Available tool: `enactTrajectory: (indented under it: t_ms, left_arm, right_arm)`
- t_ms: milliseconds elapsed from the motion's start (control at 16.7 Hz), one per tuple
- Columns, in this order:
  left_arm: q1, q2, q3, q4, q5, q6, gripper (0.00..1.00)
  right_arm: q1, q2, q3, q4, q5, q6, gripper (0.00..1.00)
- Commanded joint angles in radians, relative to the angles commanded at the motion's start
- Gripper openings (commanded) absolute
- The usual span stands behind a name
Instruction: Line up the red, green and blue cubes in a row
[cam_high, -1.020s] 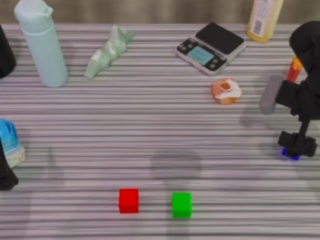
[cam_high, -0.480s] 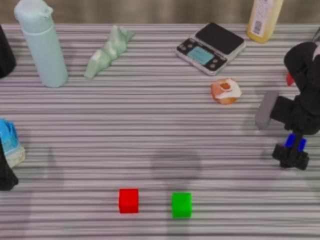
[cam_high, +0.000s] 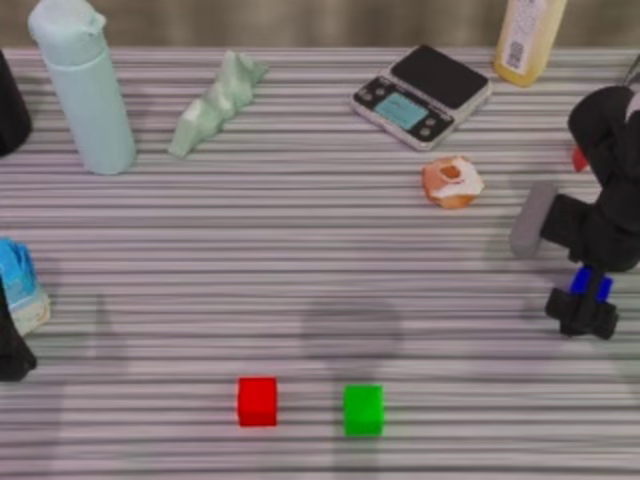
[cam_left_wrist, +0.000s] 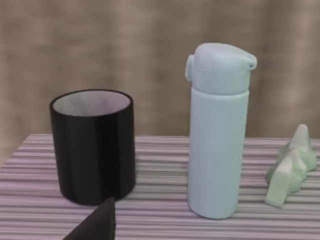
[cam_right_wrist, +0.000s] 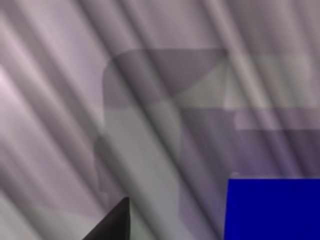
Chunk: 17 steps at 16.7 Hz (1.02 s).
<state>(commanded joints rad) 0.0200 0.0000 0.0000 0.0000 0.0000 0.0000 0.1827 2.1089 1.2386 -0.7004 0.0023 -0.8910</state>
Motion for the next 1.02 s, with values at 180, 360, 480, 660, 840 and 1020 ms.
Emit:
enactTrajectory:
  t_ms: [180, 360, 480, 660, 840, 1020]
  left_arm:
    - [0.000, 0.000, 0.000, 0.000, 0.000, 0.000, 1.00]
    - [0.000, 0.000, 0.000, 0.000, 0.000, 0.000, 1.00]
    - [0.000, 0.000, 0.000, 0.000, 0.000, 0.000, 1.00]
    - [0.000, 0.000, 0.000, 0.000, 0.000, 0.000, 1.00]
    - [0.000, 0.000, 0.000, 0.000, 0.000, 0.000, 1.00]
    - [0.000, 0.000, 0.000, 0.000, 0.000, 0.000, 1.00]
  right_arm:
    - [0.000, 0.000, 0.000, 0.000, 0.000, 0.000, 0.25]
    - [0.000, 0.000, 0.000, 0.000, 0.000, 0.000, 0.02]
    - [0.000, 0.000, 0.000, 0.000, 0.000, 0.000, 0.00]
    - [0.000, 0.000, 0.000, 0.000, 0.000, 0.000, 0.00]
    - [0.000, 0.000, 0.000, 0.000, 0.000, 0.000, 0.00]
    - [0.005, -0.058, 0.020, -0.063, -0.017, 0.024, 0.00]
